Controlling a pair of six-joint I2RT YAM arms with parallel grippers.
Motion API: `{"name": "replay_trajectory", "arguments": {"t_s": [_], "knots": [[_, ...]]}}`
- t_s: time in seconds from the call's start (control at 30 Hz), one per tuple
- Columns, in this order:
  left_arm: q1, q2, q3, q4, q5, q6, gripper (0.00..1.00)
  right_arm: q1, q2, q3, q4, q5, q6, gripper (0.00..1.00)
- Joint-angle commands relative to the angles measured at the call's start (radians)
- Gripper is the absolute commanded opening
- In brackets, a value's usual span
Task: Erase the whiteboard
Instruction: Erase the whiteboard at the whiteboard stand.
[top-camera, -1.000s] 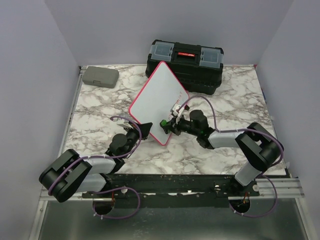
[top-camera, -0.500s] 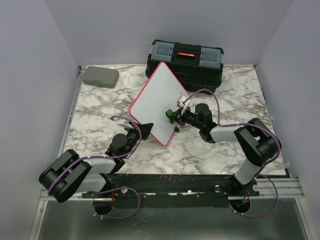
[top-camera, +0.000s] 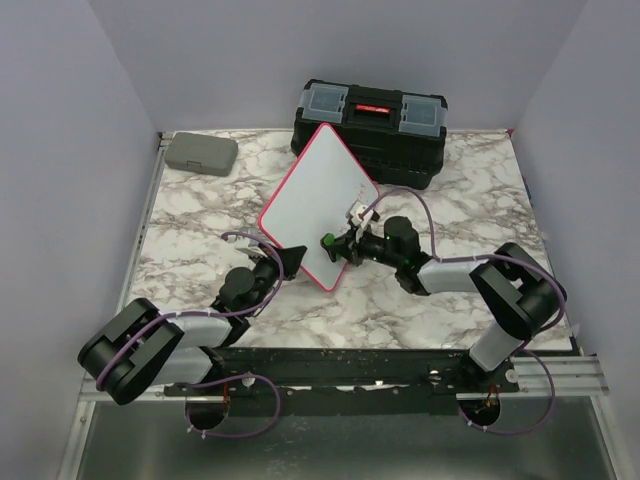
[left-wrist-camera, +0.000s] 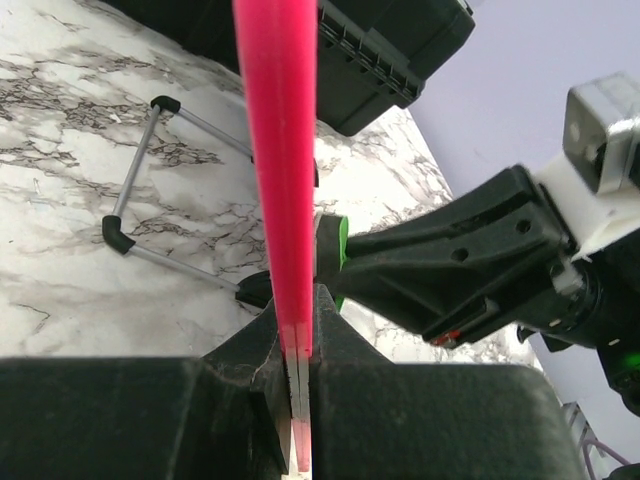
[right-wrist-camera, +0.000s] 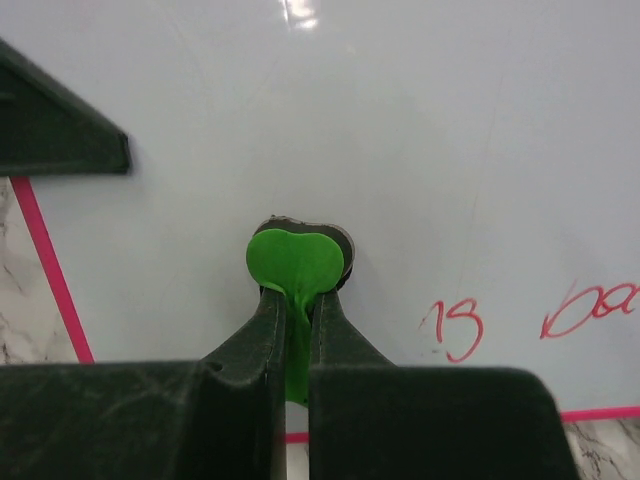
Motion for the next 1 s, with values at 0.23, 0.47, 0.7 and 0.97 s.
{"name": "replay_trajectory", "arguments": {"t_s": [0.23, 0.47, 0.7, 0.97], "knots": [[-0.024, -0.02, 0.034, 0.082, 0.1, -0.046, 0.0, -0.146, -0.093, 0.239, -0.065, -0.027, 0.136, 0.01], [-0.022, 0.003, 0.035, 0.115, 0.103, -0.054, 0.0, -0.189, -0.141, 0.269, -0.279, -0.111, 0.026, 0.01], [-0.022, -0.002, 0.054, 0.081, 0.1, -0.043, 0.0, -0.141, -0.122, 0.087, -0.287, -0.159, -0.094, 0.01], [-0.022, -0.003, 0.073, 0.068, 0.1, -0.045, 0.0, -0.04, -0.076, 0.001, -0.122, -0.063, -0.1, 0.01]]}}
